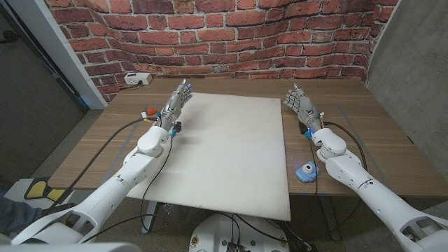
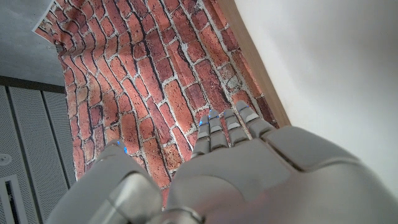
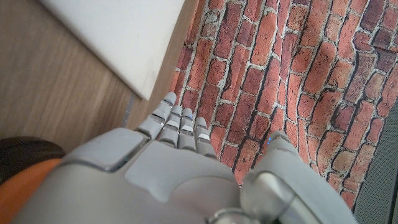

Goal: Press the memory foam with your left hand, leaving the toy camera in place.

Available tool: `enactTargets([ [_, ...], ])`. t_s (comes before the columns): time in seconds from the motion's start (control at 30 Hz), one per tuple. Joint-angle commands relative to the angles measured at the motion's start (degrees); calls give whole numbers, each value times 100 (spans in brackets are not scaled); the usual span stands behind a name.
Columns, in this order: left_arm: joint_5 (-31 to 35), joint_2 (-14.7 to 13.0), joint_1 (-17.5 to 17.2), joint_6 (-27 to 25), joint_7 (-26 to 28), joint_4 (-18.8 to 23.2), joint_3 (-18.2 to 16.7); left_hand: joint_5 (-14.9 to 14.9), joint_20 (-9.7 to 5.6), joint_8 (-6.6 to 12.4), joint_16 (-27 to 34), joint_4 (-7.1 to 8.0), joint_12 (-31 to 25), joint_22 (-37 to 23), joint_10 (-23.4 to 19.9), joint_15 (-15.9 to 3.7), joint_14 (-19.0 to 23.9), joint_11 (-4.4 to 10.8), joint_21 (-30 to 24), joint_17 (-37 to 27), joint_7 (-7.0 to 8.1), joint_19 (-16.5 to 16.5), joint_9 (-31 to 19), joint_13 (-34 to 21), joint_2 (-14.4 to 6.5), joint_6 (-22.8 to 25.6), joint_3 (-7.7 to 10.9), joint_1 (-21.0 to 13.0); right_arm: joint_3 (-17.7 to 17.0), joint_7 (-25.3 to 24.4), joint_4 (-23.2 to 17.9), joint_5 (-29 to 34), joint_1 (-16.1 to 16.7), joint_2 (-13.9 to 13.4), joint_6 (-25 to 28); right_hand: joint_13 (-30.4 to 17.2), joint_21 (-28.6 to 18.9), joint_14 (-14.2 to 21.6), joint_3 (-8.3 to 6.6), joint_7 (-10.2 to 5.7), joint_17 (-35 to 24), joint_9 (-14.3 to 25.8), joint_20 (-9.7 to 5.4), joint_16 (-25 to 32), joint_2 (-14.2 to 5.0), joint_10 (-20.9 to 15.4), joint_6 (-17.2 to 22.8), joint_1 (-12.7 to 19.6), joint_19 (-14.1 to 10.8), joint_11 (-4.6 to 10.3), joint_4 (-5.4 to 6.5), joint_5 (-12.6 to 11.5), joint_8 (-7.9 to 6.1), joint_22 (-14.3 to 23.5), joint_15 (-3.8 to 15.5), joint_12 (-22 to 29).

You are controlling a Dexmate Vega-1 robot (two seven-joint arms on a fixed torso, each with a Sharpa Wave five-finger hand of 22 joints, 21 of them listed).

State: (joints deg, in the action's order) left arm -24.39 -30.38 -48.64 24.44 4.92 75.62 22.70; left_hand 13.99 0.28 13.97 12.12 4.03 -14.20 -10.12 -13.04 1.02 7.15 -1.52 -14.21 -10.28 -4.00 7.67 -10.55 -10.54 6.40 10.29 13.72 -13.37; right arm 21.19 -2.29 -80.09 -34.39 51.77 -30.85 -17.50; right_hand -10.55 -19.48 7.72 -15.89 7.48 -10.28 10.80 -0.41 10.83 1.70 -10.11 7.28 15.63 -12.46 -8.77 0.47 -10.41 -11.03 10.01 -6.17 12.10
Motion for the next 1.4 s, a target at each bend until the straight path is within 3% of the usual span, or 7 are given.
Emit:
enactTargets([
  [0.03, 1029, 123, 91, 689, 601, -280, 115, 54, -14, 78, 87, -22, -61, -7, -290, -116, 330, 99, -53, -12, 71, 254, -14, -22, 14, 305, -58, -72, -46, -93, -239, 43, 131, -111, 43, -14, 15, 79, -6, 48, -26, 10, 11, 31, 22, -42, 69, 15, -60, 1, -10, -1, -40, 13, 1, 44],
  [0.07, 1064, 142, 104, 689, 625, -298, 127, 63, -26, 82, 90, -30, -70, -7, -373, -147, 407, 179, -43, -11, 90, 285, -13, -22, 18, 370, -70, -88, -51, -91, -265, 29, 145, -131, 75, -14, 16, 78, -6, 48, -26, 10, 12, 30, 21, -43, 69, 15, -59, -2, -11, -1, -40, 13, 1, 43],
  [0.37, 1572, 122, 146, 608, 913, -236, 225, 81, -53, 89, 72, -46, -68, -5, -472, -181, 479, 199, -25, -9, 127, 332, -14, -22, 12, 482, -79, -129, -100, -59, -325, -41, 228, -187, 82, -13, 39, 83, -5, -9, -25, 9, 15, 23, 0, -69, 118, 26, -69, 22, -29, -2, -54, 15, -2, 49],
  [0.5, 1712, 71, 156, 655, 883, -194, 282, 89, -44, 98, 68, -58, -67, -5, -528, -214, 531, 235, -9, -8, 141, 341, -14, -21, 4, 554, -80, -158, -84, -73, -331, -13, 202, -195, 112, -12, 103, 115, 5, -18, -22, 43, 16, 12, -50, -106, 652, 33, -97, 31, -72, 8, -242, 19, -2, 51],
  [0.57, 1938, 24, 121, 565, 1037, -74, 294, 92, -41, 91, 62, -64, -57, -4, -528, -229, 545, 264, 0, -8, 153, 341, -14, -21, 5, 559, -82, -171, -79, -51, -302, -14, 183, -180, 88, -13, 108, 127, 1, -23, -21, 50, 13, 13, -60, -126, 691, 42, -109, 36, -81, 7, -254, 20, 8, 57],
  [0.83, 2724, -144, -23, 66, 1617, 380, 316, 101, -39, 92, 42, -85, -51, -4, -586, -249, 568, 291, 25, -6, 164, 340, -15, -21, 7, 622, -86, -212, -99, -52, -280, -5, 168, -162, 14, -14, 152, 136, 19, -62, -23, 53, 13, 4, -71, -183, 325, 39, -139, 55, -115, 14, -78, 23, 11, 68],
  [1.4, 3497, -442, -56, -809, 1721, 955, 579, 120, -41, 43, -21, -135, 11, -4, -574, -252, 541, 264, 89, -4, 148, 297, -17, -22, -53, 620, -52, -344, -104, -76, -333, 18, 211, -167, -24, -14, 181, 149, 25, -48, -22, 46, 13, 1, -80, -200, 302, 47, -150, 49, -140, 14, -59, 24, 15, 66],
])
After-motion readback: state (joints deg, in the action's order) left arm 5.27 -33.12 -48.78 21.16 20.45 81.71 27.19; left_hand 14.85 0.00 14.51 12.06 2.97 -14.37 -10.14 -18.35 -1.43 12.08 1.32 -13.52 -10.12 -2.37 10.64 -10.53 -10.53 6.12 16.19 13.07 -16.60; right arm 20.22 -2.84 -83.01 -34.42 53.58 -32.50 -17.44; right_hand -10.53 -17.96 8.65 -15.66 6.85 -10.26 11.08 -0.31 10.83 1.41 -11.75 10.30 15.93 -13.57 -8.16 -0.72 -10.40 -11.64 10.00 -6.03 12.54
